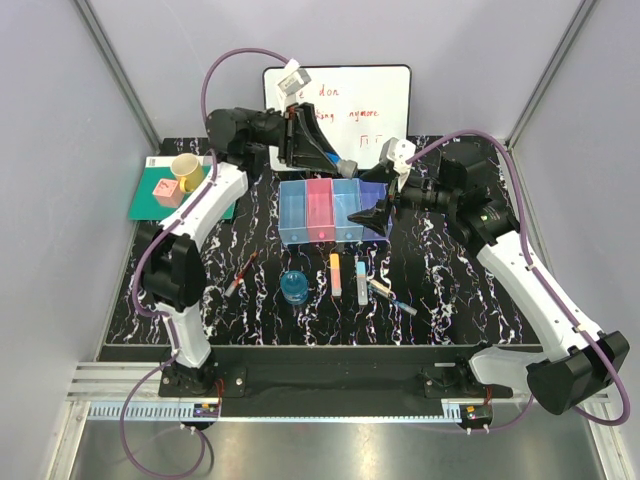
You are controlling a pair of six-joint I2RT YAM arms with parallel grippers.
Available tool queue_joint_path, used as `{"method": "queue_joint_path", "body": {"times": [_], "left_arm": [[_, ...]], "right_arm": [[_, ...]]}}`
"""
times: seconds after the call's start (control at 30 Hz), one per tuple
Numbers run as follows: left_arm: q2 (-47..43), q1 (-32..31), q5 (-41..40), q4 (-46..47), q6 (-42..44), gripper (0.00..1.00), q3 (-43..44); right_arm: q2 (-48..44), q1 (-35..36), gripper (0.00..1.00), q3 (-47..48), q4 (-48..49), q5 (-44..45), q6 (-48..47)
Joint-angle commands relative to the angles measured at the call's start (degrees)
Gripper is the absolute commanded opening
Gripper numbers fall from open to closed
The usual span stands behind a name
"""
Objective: Sort the stationery into containers
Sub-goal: Pick up the stationery from the center of the board, then place the stationery in the storage box.
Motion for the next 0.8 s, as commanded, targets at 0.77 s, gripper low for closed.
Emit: {"method": "queue_joint_path", "body": {"times": [0.77], "left_arm": [[1.1, 1.8, -71.0, -108.3, 97.7, 0.00, 15.2]], "right_arm": [[-3.5, 1.2, 1.00, 0.1, -5.4, 17.4, -5.0]]}}
